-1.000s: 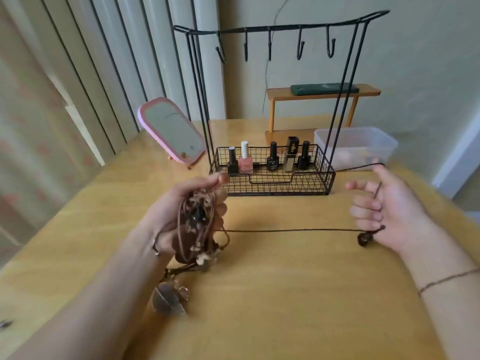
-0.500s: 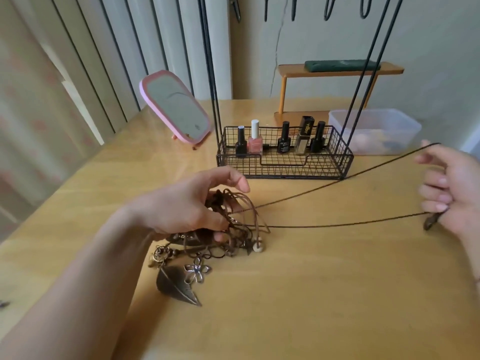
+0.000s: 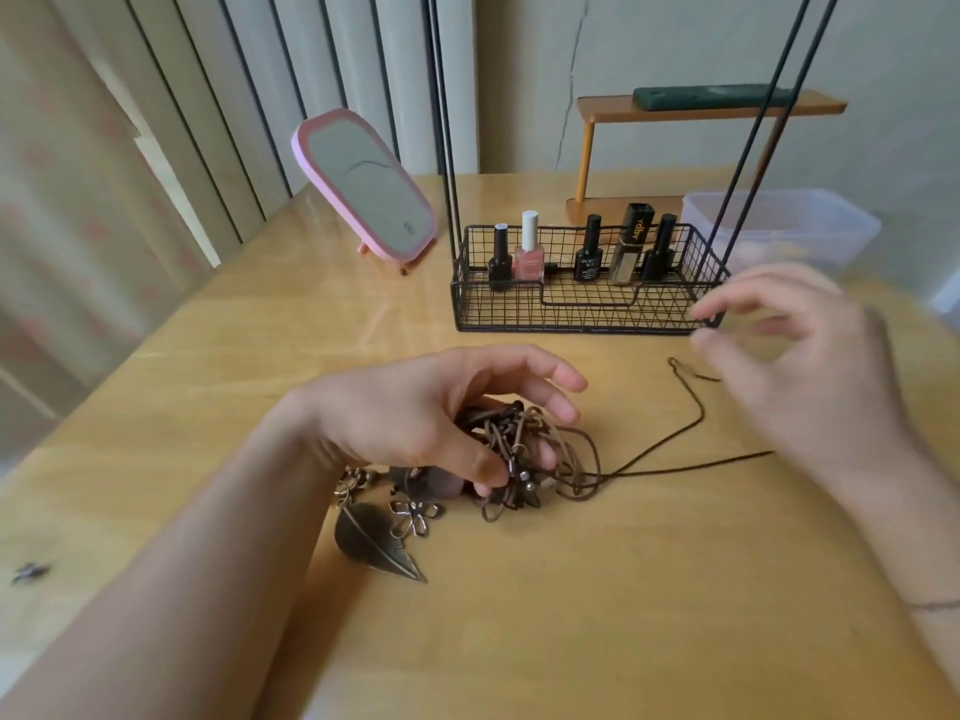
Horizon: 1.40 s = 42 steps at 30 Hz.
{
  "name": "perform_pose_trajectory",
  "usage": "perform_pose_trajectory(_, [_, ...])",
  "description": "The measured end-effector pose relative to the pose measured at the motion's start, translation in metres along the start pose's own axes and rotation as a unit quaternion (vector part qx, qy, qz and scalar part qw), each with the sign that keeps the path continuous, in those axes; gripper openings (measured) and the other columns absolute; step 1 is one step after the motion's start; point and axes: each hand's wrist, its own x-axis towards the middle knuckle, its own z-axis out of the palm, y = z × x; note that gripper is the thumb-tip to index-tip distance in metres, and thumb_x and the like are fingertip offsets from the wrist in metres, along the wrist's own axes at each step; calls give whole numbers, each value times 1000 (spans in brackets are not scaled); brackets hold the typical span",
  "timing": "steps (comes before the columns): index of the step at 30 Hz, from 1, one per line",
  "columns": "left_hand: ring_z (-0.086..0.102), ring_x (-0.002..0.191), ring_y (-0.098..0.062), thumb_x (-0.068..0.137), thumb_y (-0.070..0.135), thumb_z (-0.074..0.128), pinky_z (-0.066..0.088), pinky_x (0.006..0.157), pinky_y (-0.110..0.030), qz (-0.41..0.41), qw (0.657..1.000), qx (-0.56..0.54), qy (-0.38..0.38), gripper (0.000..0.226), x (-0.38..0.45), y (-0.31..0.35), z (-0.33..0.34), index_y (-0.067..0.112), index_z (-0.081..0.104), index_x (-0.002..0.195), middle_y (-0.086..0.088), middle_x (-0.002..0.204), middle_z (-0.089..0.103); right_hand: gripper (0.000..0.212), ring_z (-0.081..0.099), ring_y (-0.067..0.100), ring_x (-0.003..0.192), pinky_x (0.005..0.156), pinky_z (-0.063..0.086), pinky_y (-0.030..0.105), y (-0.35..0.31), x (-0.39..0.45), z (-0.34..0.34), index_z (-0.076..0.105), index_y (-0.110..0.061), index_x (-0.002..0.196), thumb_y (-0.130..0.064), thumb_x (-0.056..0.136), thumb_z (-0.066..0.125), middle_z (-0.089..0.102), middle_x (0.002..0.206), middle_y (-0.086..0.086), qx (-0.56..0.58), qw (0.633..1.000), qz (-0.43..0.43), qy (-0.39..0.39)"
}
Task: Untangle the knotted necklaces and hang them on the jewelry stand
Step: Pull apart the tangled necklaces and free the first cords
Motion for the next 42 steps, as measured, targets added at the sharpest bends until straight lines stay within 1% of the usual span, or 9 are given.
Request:
perform_pose_trajectory(4, [67, 89, -12, 79, -33, 54, 51, 52, -14, 18, 1000, -7, -12, 75, 0, 2, 0, 7, 37, 141, -19, 135, 50, 8, 59, 15, 77, 70, 46, 28, -42, -31, 25, 75, -17, 80, -23, 83, 71, 62, 76, -4, 117, 972, -159, -130])
perform_pose_trajectory(11, [60, 110, -3, 76, -28, 63, 53, 79, -17, 30, 998, 56, 2, 82, 5, -2, -2, 5, 35, 145, -18, 140, 49, 20, 57, 10, 77, 67, 50, 38, -38, -39, 42, 73, -31, 76, -49, 80, 67, 55, 68, -15, 105, 969, -109, -197])
perform_pose_trajectory(16, [62, 95, 8, 75, -32, 60, 45, 65, 0, 34, 998, 48, 2, 80, 4, 2, 1, -1, 34, 143, -23, 141, 45, 17, 56, 9, 82, 71, 50, 38, -38, -39, 43, 70, -36, 80, -51, 80, 62, 55, 73, -16, 98, 967, -92, -218])
perform_pose_trajectory(20, [63, 91, 8, 75, -32, 59, 46, 65, -1, 39, 999, 36, 2, 79, 5, 1, 2, -3, 34, 143, -23, 139, 46, 12, 54, 8, 84, 70, 43, 29, -38, -40, 42, 65, -35, 76, -44, 82, 62, 54, 74, -15, 109, 965, -83, -222])
perform_pose_trajectory(28, [64, 95, 4, 75, -32, 60, 48, 69, -4, 46, 999, 23, 5, 78, 9, -5, 3, -4, 33, 143, -20, 139, 47, 18, 55, 10, 80, 70, 49, 34, -40, -41, 43, 71, -36, 76, -50, 80, 62, 55, 68, -13, 108, 971, -77, -199])
perform_pose_trajectory(34, [47, 135, -25, 74, -17, 71, 34, 116, -35, 88, 992, 79, 44, 75, 10, -5, -1, -6, 39, 141, -22, 140, 50, 10, 53, 3, 73, 64, 35, 11, -42, -37, 34, 60, -29, 82, -33, 91, 58, 53, 79, -14, 134, 967, -54, -210])
perform_pose_trajectory(36, [49, 131, -30, 75, -18, 69, 37, 112, -39, 98, 992, 69, 46, 70, 10, -5, -1, -9, 40, 138, -23, 137, 51, 12, 53, 3, 74, 63, 37, 13, -38, -35, 33, 53, -30, 85, -35, 96, 51, 54, 84, -14, 119, 969, -56, -207])
perform_pose_trajectory(39, [58, 94, -38, 81, -22, 62, 55, 79, -38, 80, 996, 15, 37, 55, 8, -5, -1, -7, 45, 132, -10, 125, 58, 25, 52, 7, 78, 65, 40, 19, -34, -33, 31, 48, -29, 82, -40, 103, 40, 53, 85, -19, 100, 970, -48, -216])
perform_pose_trajectory(42, [57, 72, -27, 84, -16, 61, 54, 65, -30, 66, 997, -16, 47, 42, 8, -7, -1, -3, 51, 123, -1, 110, 62, 27, 50, 5, 75, 64, 37, 14, -35, -31, 28, 48, -28, 80, -34, 105, 39, 48, 80, -20, 109, 969, -56, -215])
